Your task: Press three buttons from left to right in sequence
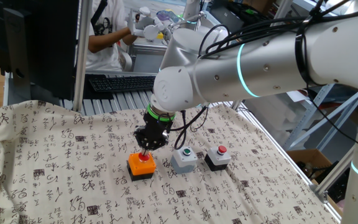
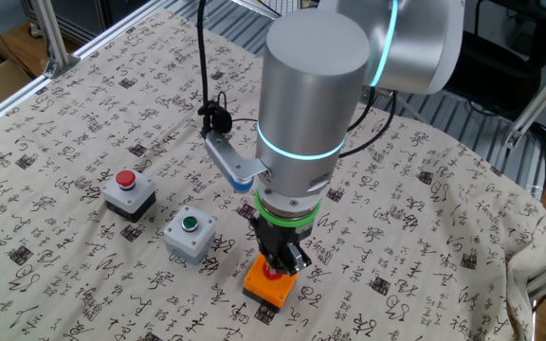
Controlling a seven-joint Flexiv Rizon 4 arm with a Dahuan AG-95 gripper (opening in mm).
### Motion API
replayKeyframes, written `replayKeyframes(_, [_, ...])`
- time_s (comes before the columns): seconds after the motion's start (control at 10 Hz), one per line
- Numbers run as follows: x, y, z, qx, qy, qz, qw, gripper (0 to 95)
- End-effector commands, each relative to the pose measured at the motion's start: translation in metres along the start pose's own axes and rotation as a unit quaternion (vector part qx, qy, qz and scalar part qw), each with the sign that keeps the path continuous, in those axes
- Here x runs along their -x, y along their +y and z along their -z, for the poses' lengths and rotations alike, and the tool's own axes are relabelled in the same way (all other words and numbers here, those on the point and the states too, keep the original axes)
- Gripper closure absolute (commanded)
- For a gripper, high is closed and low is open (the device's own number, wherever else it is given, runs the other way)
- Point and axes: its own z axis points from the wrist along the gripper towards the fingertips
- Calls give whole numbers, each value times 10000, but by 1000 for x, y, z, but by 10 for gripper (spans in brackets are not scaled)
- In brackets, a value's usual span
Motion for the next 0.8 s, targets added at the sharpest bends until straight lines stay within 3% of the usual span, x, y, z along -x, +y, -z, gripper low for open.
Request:
replayKeyframes(0.1, [1, 1, -3, -17, -6, -7, 10000, 950])
replayKeyframes(0.8, [3, 2, -13, -44, -25, -7, 10000, 950])
